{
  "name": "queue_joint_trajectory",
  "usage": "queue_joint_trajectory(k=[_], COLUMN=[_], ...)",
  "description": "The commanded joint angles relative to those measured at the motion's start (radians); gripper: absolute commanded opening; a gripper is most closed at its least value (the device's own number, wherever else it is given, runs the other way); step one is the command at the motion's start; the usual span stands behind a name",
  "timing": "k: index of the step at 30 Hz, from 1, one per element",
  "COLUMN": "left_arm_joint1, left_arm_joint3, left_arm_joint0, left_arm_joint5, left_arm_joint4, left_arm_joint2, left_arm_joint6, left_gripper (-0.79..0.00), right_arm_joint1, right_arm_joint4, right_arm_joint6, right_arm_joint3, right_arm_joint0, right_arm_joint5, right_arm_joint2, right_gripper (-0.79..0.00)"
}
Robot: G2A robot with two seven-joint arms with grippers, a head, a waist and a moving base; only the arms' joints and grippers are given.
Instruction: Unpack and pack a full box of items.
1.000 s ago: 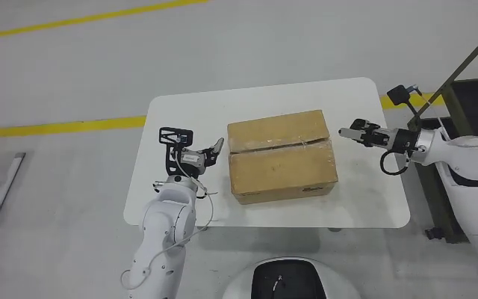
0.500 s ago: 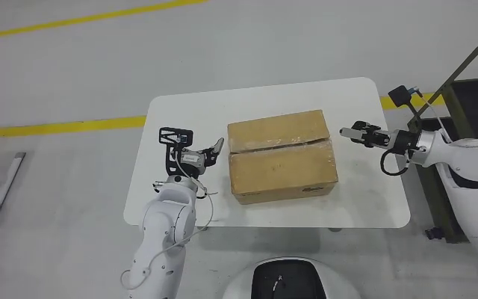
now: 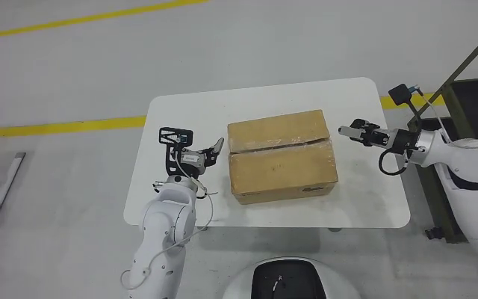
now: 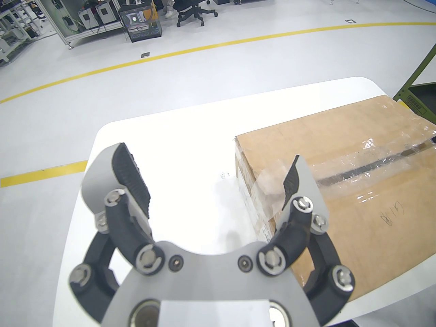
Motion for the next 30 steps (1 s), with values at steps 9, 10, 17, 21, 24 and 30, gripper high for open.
queue_joint_trajectory(k=[9,10,17,21,24,30], left_arm_joint1=[0.0,0.0,0.0,0.0,0.0,0.0], left_arm_joint3=[0.0,0.0,0.0,0.0,0.0,0.0], left_arm_joint0=[0.0,0.0,0.0,0.0,0.0,0.0], left_arm_joint5=[0.0,0.0,0.0,0.0,0.0,0.0], left_arm_joint4=[0.0,0.0,0.0,0.0,0.0,0.0], left_arm_joint2=[0.0,0.0,0.0,0.0,0.0,0.0], left_arm_joint6=[0.0,0.0,0.0,0.0,0.0,0.0], left_gripper=[0.0,0.0,0.0,0.0,0.0,0.0], right_arm_joint1=[0.003,0.003,-0.003,-0.005,-0.006,-0.006], right_arm_joint4=[0.02,0.013,-0.008,-0.016,-0.036,-0.062], right_arm_joint6=[0.056,0.062,0.078,0.077,0.077,0.07], right_arm_joint3=[-0.024,-0.021,0.021,0.051,0.071,0.11], right_arm_joint0=[0.06,0.072,0.138,0.166,0.185,0.206], right_arm_joint5=[0.025,0.034,0.062,0.074,0.083,0.094], right_arm_joint2=[-0.08,-0.092,-0.182,-0.219,-0.242,-0.271], right_gripper=[0.0,0.0,-0.449,-0.431,-0.431,-0.422])
